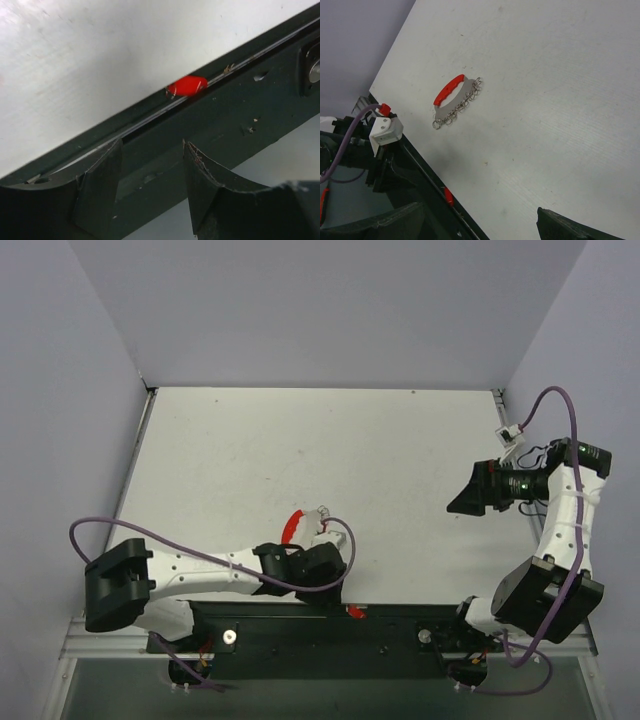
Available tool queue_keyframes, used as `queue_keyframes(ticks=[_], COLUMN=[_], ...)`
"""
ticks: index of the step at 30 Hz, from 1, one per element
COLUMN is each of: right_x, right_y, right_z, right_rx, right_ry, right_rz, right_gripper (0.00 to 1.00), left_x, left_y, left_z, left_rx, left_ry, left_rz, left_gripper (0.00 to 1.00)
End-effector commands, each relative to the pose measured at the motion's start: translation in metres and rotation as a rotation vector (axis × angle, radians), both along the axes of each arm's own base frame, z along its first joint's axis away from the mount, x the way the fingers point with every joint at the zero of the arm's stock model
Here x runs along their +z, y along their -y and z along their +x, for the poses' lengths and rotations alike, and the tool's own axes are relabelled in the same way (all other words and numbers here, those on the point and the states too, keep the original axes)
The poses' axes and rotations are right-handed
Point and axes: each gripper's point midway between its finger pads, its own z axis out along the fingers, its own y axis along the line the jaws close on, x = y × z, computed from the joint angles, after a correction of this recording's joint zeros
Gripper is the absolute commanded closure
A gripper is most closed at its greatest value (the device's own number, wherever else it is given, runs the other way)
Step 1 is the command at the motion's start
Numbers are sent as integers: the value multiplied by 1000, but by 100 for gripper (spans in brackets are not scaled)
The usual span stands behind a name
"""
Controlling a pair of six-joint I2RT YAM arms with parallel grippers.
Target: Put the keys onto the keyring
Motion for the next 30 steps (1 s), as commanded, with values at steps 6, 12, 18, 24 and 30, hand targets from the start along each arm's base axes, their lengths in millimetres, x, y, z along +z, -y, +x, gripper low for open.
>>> queue_keyframes(ticks=[6,12,18,24,30], right_x=[4,6,6,5,5], right_y=[-19,-25,-26,-25,-24], right_z=[-26,-38,-42,-43,-43], right_rx=[44,102,114,108,104], right_ry=[-34,-18,-12,-13,-12], right_rz=[55,71,77,78,79], right_gripper=[0,0,0,0,0], left_x=[-21,-50,-53,-60,-77], left_y=[51,46,43,44,36], left_z=[-27,-23,-14,-9,-5], left_rx=[-18,21,49,79,101], left_ry=[-80,-76,-39,-24,-16], left_rz=[40,175,225,244,343], left_gripper=[40,41,41,53,78])
